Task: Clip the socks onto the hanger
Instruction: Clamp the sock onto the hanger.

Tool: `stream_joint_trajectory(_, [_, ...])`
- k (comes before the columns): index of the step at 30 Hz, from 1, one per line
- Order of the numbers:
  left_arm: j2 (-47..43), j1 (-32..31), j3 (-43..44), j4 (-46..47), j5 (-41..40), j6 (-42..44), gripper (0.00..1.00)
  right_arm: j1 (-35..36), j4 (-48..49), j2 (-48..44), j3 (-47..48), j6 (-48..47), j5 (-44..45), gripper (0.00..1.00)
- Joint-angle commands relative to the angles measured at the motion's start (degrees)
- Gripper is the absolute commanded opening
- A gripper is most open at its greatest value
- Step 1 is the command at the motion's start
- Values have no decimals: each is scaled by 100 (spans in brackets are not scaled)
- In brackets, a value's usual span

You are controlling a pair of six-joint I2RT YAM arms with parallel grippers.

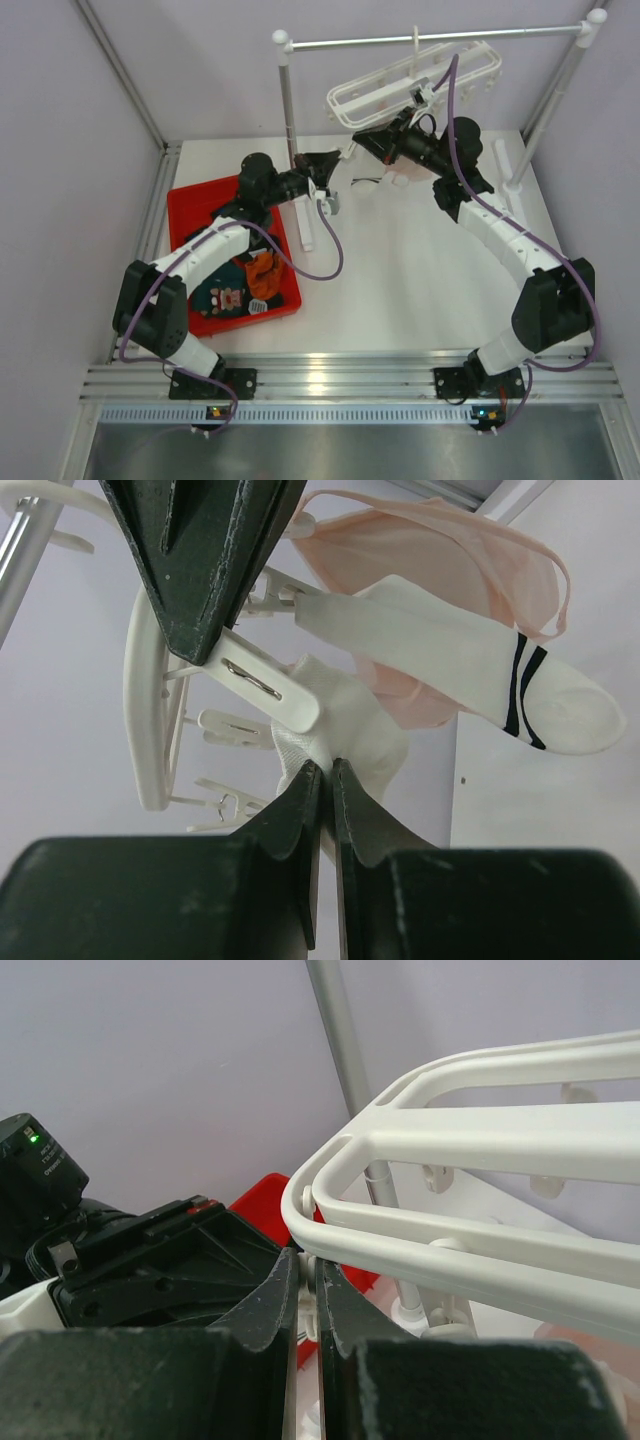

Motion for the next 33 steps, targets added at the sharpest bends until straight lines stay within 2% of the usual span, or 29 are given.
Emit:
stream_joint_trajectory(1, [-104,-35,246,416,202,-171,11,-65,100,-108,186,-138,-76,0])
stream_joint_trajectory(2, [-104,-26,263,425,184,-198,11,-65,91,-108,195,-138,-76,1])
stream_joint_trajectory(5, [-104,-35,264,434,219,-154,11,-65,65,-108,221,-130,-119,16])
stream_joint_trajectory(8, [-112,-79,272,425,237,-145,11,-65,73,-117,247,-86,-146,24])
stream_joint_trajectory(9, [-112,-97,272,425,211,-145,11,-65,73,-108,247,-77,-155,30])
stream_joint_trajectory(14, [-95,-141,316,434,219,-180,14,-65,56,-117,256,-42,-146,44])
stream_joint_trajectory(17, [-77,-158,334,495,175,-294,25,-91,56,-126,274,37,-102,48])
stream_joint_trajectory(18, [-86,-167,325,504,184,-321,33,-109,64,-135,274,124,-93,48])
stream_joint_trajectory(22, [-200,-167,176,531,131,-549,48,-284,82,-196,265,318,-102,49])
stream_joint_trajectory(27, [-656,-167,-79,145,88,-944,52,-565,30,-310,177,398,-58,49])
stream_joint_trajectory(33, [-1219,-158,-352,-268,-342,-2157,53,-1014,-14,-477,-33,450,-84,49])
